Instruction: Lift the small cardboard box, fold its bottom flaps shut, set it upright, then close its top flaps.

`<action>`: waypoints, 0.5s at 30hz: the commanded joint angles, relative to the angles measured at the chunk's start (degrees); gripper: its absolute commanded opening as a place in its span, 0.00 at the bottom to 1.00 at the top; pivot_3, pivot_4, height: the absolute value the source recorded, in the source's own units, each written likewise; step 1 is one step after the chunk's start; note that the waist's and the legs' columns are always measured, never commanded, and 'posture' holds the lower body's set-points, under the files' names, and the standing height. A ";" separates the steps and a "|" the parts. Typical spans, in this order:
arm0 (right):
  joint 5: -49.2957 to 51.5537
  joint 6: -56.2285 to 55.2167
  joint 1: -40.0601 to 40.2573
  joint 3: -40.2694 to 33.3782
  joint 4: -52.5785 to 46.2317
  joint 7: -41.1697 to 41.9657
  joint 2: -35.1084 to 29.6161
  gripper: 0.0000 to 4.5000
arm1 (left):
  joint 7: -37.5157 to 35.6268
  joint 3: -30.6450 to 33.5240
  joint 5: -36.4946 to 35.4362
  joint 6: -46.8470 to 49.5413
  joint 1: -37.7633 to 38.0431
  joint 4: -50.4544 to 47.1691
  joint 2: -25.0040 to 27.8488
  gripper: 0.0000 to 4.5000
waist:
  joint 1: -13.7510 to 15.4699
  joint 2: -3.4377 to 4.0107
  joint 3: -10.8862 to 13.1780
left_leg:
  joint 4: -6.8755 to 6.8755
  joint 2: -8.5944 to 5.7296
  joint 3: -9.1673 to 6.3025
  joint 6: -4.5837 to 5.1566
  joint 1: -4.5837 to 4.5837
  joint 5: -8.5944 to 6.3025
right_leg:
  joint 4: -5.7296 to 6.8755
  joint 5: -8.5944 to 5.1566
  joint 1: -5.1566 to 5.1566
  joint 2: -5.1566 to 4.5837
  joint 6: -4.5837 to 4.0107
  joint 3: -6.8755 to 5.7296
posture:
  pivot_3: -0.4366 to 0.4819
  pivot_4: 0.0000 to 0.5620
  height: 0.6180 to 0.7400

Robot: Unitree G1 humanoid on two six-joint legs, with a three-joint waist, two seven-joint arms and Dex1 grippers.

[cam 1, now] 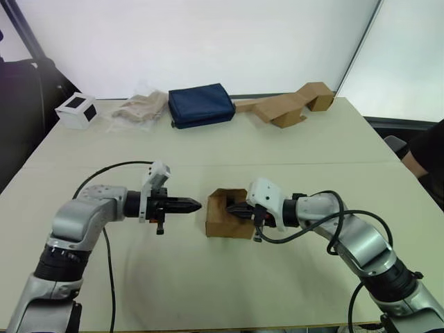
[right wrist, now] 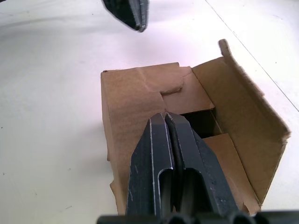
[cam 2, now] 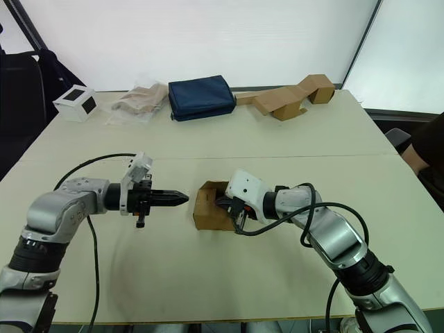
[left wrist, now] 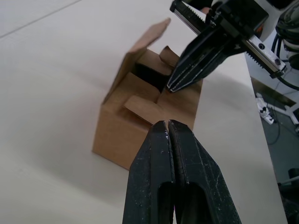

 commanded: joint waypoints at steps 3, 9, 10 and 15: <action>-0.27 -0.62 -0.50 -1.21 -0.65 0.30 0.43 0.00 | 3.32 -1.85 -0.64 -0.76 -0.06 -3.09 -2.36 0.01 | 0.00 0.00 0.00 | 0.00 0.00 0.00 0.00 0.00 0.00 | -0.01 0.00 0.00 0.07 0.00 0.00 | 0.48 0.27 1.00; 0.40 0.11 -0.44 -1.98 -1.36 0.04 0.67 0.00 | 3.34 -3.55 -0.30 -1.77 0.64 -2.21 -2.53 0.01 | -0.20 0.00 0.00 | 0.00 0.04 0.00 0.00 0.01 0.00 | -0.02 0.00 0.00 0.14 0.00 0.01 | 0.48 0.27 1.00; 0.58 0.25 -0.48 -2.16 -1.47 -0.03 0.76 0.00 | 3.01 -4.28 0.37 -2.41 0.98 -2.10 -2.24 0.01 | -0.19 0.00 0.00 | 0.00 0.04 0.01 0.00 0.02 0.00 | -0.02 0.00 0.00 0.15 0.00 0.01 | 0.48 0.27 1.00; 4.70 2.28 -1.18 -5.83 -3.00 0.32 2.06 0.00 | 3.57 -5.11 0.85 -4.24 0.84 -0.45 -2.60 0.01 | -0.02 0.00 0.00 | 0.00 0.03 0.01 0.00 0.01 0.00 | -0.02 0.00 0.00 0.14 0.00 0.02 | 0.48 0.27 1.00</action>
